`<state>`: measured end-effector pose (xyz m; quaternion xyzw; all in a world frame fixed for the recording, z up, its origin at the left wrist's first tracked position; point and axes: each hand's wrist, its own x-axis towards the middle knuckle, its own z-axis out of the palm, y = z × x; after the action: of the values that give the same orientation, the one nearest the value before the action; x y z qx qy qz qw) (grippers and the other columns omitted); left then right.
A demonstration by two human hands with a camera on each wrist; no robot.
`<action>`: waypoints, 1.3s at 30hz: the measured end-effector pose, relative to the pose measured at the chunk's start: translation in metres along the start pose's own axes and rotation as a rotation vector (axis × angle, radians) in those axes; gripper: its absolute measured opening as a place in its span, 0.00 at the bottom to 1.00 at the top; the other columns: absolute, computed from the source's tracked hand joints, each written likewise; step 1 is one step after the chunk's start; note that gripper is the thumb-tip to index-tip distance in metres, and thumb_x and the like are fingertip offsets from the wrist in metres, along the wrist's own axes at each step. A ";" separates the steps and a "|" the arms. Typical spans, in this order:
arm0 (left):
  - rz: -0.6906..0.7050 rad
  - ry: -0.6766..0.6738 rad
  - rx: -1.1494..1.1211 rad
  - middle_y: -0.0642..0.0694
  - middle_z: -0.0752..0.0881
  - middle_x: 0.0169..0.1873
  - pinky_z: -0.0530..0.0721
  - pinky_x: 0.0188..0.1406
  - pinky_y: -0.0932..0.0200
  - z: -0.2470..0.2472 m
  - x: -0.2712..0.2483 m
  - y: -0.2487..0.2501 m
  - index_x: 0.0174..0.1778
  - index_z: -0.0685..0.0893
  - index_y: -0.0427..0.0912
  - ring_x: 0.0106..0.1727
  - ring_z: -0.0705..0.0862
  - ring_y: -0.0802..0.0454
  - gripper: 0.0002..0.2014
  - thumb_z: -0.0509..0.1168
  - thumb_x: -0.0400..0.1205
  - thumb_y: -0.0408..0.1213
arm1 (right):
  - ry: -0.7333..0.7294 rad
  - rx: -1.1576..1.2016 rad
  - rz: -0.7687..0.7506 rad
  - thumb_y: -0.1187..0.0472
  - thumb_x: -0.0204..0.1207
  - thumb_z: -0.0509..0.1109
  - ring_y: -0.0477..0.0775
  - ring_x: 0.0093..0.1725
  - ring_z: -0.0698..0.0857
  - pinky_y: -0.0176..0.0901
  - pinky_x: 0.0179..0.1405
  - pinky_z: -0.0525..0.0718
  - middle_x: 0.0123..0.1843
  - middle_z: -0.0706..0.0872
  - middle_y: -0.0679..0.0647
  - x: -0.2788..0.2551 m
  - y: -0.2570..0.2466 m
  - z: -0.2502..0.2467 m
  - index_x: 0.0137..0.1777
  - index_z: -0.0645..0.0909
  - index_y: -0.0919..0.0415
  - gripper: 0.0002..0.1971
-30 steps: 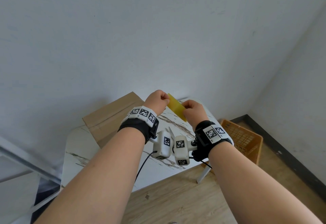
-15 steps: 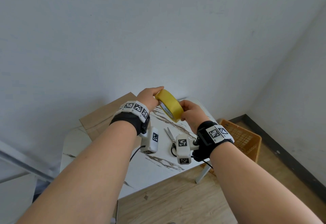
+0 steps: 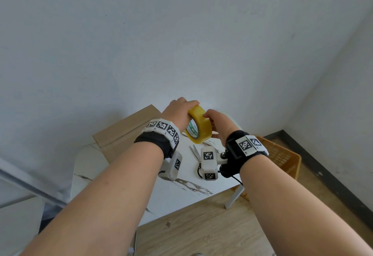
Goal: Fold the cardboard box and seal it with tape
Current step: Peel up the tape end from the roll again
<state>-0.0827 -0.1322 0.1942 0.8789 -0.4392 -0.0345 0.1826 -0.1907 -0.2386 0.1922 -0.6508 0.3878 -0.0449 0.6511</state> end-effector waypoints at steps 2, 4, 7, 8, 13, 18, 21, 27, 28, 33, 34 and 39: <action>0.030 0.007 0.010 0.43 0.77 0.62 0.78 0.62 0.47 0.002 0.000 0.002 0.73 0.72 0.58 0.64 0.76 0.43 0.22 0.57 0.84 0.36 | 0.022 -0.006 0.024 0.54 0.67 0.64 0.60 0.53 0.85 0.56 0.60 0.85 0.54 0.85 0.59 0.001 -0.003 0.001 0.48 0.79 0.58 0.12; 0.043 0.016 0.031 0.44 0.77 0.64 0.79 0.62 0.46 0.003 -0.002 0.005 0.74 0.71 0.57 0.65 0.75 0.43 0.23 0.57 0.84 0.34 | 0.043 0.003 0.032 0.57 0.67 0.62 0.60 0.49 0.82 0.53 0.57 0.83 0.49 0.81 0.58 0.000 -0.007 0.001 0.41 0.75 0.57 0.05; 0.063 0.034 0.053 0.44 0.76 0.64 0.80 0.60 0.45 0.004 -0.003 0.006 0.75 0.70 0.55 0.65 0.75 0.43 0.24 0.57 0.84 0.32 | 0.068 -0.007 0.033 0.62 0.67 0.61 0.61 0.45 0.77 0.52 0.51 0.81 0.42 0.76 0.57 -0.003 -0.011 0.002 0.34 0.71 0.57 0.02; 0.067 0.032 0.063 0.43 0.76 0.64 0.80 0.60 0.45 0.004 -0.003 0.006 0.75 0.69 0.55 0.65 0.76 0.43 0.24 0.57 0.83 0.32 | 0.069 -0.014 0.030 0.62 0.65 0.61 0.61 0.44 0.77 0.52 0.50 0.80 0.41 0.76 0.57 -0.005 -0.012 0.002 0.34 0.71 0.58 0.02; 0.072 0.011 0.091 0.43 0.75 0.66 0.80 0.61 0.45 0.006 -0.003 0.007 0.78 0.66 0.54 0.66 0.74 0.43 0.26 0.56 0.83 0.31 | 0.058 -0.017 0.038 0.59 0.50 0.63 0.62 0.40 0.78 0.56 0.56 0.82 0.40 0.78 0.59 -0.002 -0.008 0.000 0.32 0.72 0.60 0.09; 0.061 0.017 0.085 0.41 0.75 0.65 0.79 0.62 0.46 0.006 0.000 0.004 0.79 0.65 0.52 0.66 0.75 0.42 0.26 0.54 0.84 0.31 | 0.067 0.031 -0.017 0.71 0.72 0.63 0.45 0.32 0.74 0.38 0.32 0.73 0.35 0.76 0.48 -0.002 -0.001 -0.001 0.35 0.77 0.53 0.12; 0.064 0.040 0.068 0.42 0.76 0.65 0.78 0.64 0.48 0.005 0.002 0.001 0.79 0.66 0.53 0.66 0.75 0.43 0.25 0.53 0.85 0.31 | 0.052 0.091 0.004 0.64 0.69 0.65 0.51 0.33 0.75 0.43 0.37 0.76 0.35 0.77 0.53 -0.002 -0.003 0.003 0.34 0.75 0.57 0.04; 0.087 0.093 0.097 0.44 0.75 0.67 0.79 0.63 0.48 0.008 -0.001 0.002 0.78 0.67 0.54 0.67 0.73 0.44 0.25 0.54 0.85 0.31 | 0.069 0.109 0.024 0.58 0.59 0.62 0.61 0.38 0.77 0.54 0.48 0.77 0.38 0.77 0.58 -0.001 -0.009 0.004 0.33 0.71 0.59 0.06; 0.088 0.094 0.109 0.44 0.75 0.67 0.79 0.63 0.47 0.008 -0.001 0.003 0.79 0.66 0.54 0.68 0.72 0.44 0.25 0.54 0.85 0.31 | 0.069 0.115 0.029 0.58 0.57 0.62 0.61 0.39 0.77 0.54 0.48 0.77 0.38 0.77 0.58 -0.001 -0.009 0.004 0.34 0.71 0.60 0.07; 0.078 0.070 0.163 0.43 0.73 0.68 0.81 0.60 0.46 0.007 0.000 0.002 0.79 0.64 0.53 0.69 0.71 0.44 0.28 0.57 0.83 0.29 | 0.065 0.140 0.029 0.60 0.50 0.61 0.59 0.36 0.75 0.53 0.46 0.74 0.37 0.76 0.58 0.004 -0.007 0.006 0.34 0.72 0.62 0.11; 0.075 0.070 0.170 0.44 0.73 0.68 0.81 0.59 0.46 0.008 0.000 0.001 0.79 0.63 0.53 0.69 0.71 0.44 0.29 0.58 0.83 0.29 | 0.059 0.149 0.033 0.60 0.50 0.62 0.59 0.36 0.75 0.52 0.45 0.74 0.37 0.76 0.58 0.005 -0.006 0.006 0.34 0.73 0.63 0.11; 0.042 0.057 0.175 0.43 0.73 0.67 0.82 0.57 0.46 0.009 0.002 0.000 0.80 0.62 0.52 0.67 0.72 0.44 0.28 0.56 0.84 0.28 | 0.077 0.188 -0.024 0.66 0.65 0.65 0.47 0.31 0.73 0.40 0.34 0.72 0.33 0.75 0.51 0.008 -0.001 0.006 0.31 0.76 0.59 0.04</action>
<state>-0.0828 -0.1365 0.1859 0.8829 -0.4533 0.0330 0.1183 -0.1814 -0.2385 0.1883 -0.5892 0.3989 -0.1137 0.6934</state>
